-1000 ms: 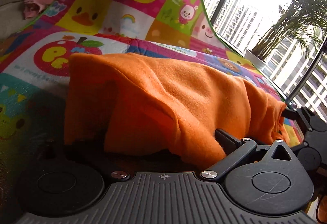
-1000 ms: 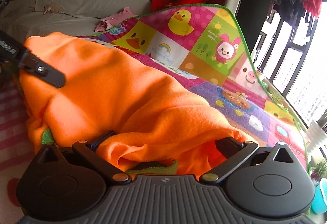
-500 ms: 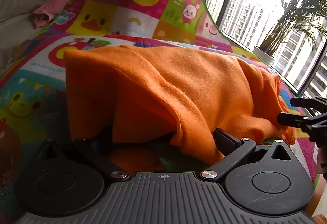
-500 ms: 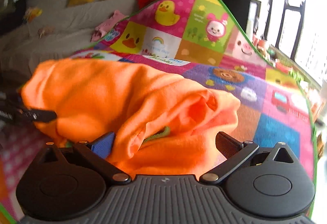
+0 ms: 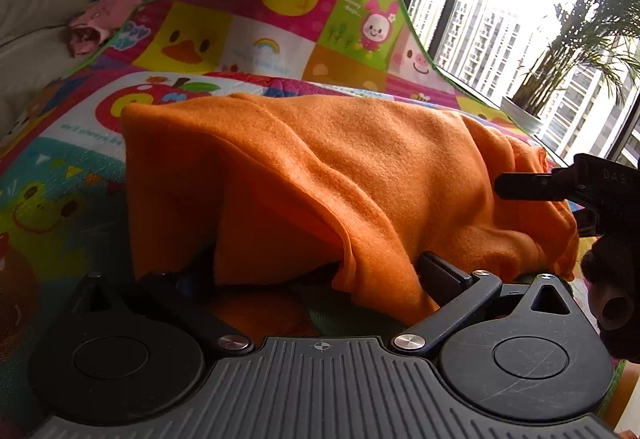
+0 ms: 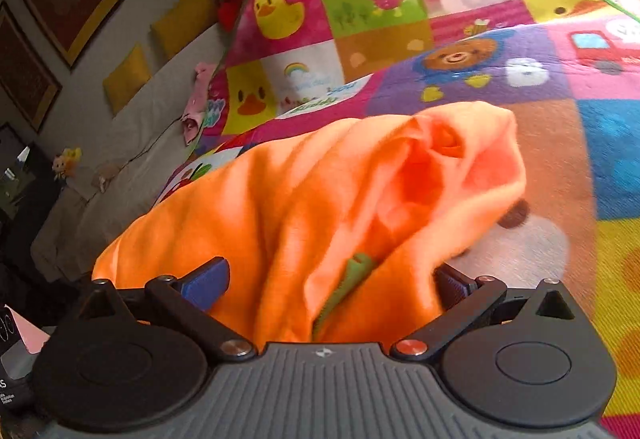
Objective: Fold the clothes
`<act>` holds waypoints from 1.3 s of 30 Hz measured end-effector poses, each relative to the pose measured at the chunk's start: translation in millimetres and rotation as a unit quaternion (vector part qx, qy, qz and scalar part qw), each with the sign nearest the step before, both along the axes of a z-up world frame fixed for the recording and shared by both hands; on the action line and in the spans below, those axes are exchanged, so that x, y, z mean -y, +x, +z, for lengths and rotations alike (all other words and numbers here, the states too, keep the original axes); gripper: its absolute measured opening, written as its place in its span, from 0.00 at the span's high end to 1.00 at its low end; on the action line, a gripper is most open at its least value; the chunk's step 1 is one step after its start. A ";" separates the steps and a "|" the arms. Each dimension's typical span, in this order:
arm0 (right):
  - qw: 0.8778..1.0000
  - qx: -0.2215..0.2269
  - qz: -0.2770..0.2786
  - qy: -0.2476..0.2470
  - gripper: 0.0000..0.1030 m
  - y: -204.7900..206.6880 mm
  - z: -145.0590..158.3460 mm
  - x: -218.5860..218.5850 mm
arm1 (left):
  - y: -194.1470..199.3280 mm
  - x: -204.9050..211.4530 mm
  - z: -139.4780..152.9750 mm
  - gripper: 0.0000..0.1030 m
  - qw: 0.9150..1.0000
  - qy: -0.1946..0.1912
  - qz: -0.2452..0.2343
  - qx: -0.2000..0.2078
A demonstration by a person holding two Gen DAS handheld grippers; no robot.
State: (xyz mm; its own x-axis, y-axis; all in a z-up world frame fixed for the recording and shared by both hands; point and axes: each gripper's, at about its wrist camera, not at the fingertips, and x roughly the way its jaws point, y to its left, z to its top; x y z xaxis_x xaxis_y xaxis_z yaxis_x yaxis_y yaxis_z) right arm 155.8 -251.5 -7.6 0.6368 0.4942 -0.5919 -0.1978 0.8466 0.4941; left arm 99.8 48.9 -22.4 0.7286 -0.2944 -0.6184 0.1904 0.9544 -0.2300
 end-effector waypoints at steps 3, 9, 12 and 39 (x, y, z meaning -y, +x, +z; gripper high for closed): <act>1.000 0.020 0.006 -0.008 0.00 20.7 9.3 -17.6 | 14.1 -1.2 0.9 0.00 1.000 -0.011 0.004 0.001; 0.987 0.064 -0.022 -0.149 0.00 20.9 11.8 -23.3 | 15.2 -4.0 1.2 0.00 1.000 -0.006 -0.003 0.005; 0.962 0.108 -0.002 -0.249 0.00 -1.7 -4.3 -26.9 | -1.0 -8.5 6.8 0.00 1.000 -0.007 -0.012 0.000; 0.957 0.120 0.002 -0.262 0.00 -12.3 -4.2 -26.6 | 3.0 4.9 -0.6 0.00 0.996 -0.040 -0.025 0.079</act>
State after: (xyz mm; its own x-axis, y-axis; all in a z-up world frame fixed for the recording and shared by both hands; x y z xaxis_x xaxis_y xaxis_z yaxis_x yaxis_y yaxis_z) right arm 143.5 -224.9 -11.8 0.7849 0.1716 -0.5953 -0.2557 0.9650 -0.0589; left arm 102.8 44.0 -23.0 0.7979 -0.3772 -0.4702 0.2776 0.9223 -0.2689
